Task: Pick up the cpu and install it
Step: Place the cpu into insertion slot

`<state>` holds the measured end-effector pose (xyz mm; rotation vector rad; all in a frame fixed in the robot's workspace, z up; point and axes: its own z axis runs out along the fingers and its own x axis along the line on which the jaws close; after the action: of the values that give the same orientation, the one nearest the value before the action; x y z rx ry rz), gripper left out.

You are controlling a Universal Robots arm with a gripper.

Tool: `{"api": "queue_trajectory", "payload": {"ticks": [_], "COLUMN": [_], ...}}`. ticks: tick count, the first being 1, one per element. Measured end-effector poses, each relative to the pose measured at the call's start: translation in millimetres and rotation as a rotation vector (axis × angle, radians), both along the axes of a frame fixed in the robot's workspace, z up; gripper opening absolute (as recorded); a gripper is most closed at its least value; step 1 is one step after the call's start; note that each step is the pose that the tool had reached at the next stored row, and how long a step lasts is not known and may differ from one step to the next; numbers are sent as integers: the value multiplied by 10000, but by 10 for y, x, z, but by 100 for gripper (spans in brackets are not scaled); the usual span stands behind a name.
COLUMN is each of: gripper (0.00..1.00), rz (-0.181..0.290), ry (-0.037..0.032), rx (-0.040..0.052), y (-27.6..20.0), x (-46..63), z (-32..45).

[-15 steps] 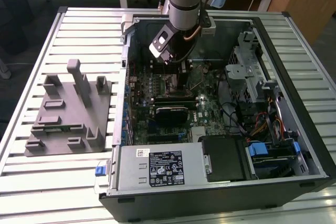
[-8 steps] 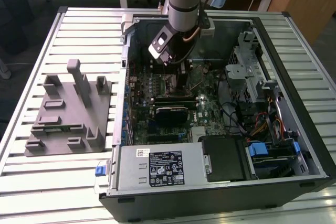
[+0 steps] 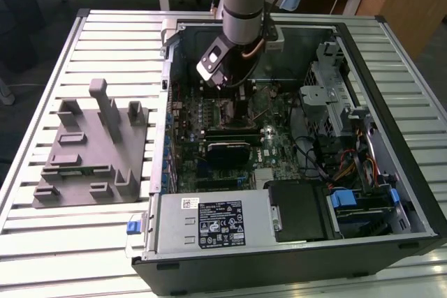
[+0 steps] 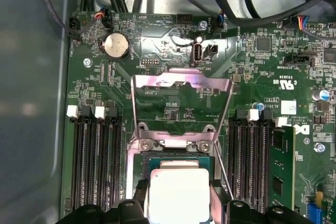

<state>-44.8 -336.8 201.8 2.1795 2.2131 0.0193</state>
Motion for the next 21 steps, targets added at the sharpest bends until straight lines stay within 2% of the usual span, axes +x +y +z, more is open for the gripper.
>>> {"api": "queue_trajectory", "payload": {"ticks": [7,21], "gripper": [54,54], "rz": [-189,-233], "ry": [0,0], "rx": [3,6], "y": [0,2], "x": [-7,-7], "z": [-29,-58]}}
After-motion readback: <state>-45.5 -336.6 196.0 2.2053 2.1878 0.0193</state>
